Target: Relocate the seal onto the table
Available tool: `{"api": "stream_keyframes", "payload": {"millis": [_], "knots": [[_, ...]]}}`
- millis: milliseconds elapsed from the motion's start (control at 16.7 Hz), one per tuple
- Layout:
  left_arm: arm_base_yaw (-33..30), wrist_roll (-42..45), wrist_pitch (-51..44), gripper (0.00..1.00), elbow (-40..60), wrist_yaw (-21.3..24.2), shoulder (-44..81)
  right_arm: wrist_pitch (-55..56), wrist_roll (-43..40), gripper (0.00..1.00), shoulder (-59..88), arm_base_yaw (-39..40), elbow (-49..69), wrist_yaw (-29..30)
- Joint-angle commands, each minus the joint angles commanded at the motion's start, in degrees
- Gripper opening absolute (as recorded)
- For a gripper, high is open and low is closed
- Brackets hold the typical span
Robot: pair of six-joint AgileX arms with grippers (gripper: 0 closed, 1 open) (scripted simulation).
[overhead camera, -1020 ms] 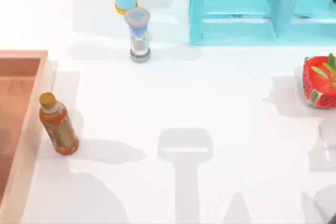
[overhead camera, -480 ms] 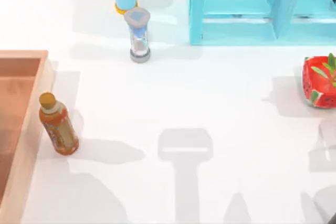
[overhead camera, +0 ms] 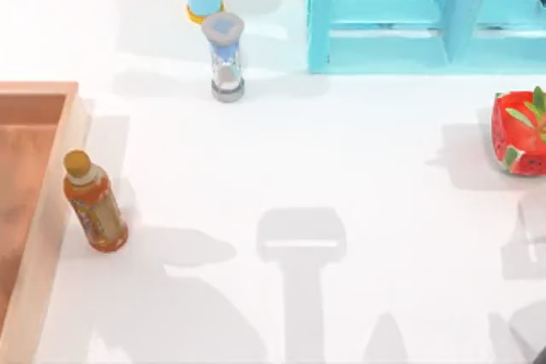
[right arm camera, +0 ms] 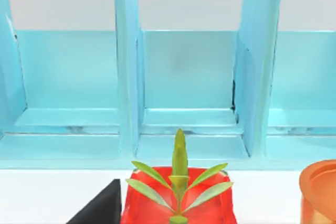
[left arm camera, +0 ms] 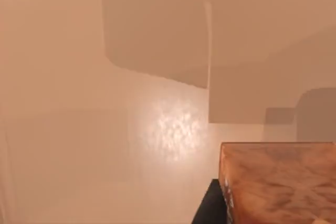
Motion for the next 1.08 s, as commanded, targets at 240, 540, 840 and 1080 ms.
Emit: {"api": "stream_keyframes", "payload": {"millis": [240, 540, 840, 1080], "knots": [[-7.6, -6.4, -9.3, 0.00, 8.1, -0.4, -5.2, 0.0, 0.0, 1.00, 0.0, 0.0, 0.0, 0.0], [-17.8, -17.5, -21.6, 0.00, 16.8, -0.2, -10.0, 0.0, 0.0, 1.00, 0.0, 0.0, 0.0, 0.0], [-26.2, -27.2, -28.7, 0.00, 19.1, 0.4, -8.3, 0.0, 0.0, 1.00, 0.0, 0.0, 0.0, 0.0], [-27.2, -28.3, -29.3, 0.00, 19.0, 0.4, -7.7, 0.0, 0.0, 1.00, 0.0, 0.0, 0.0, 0.0]]}}
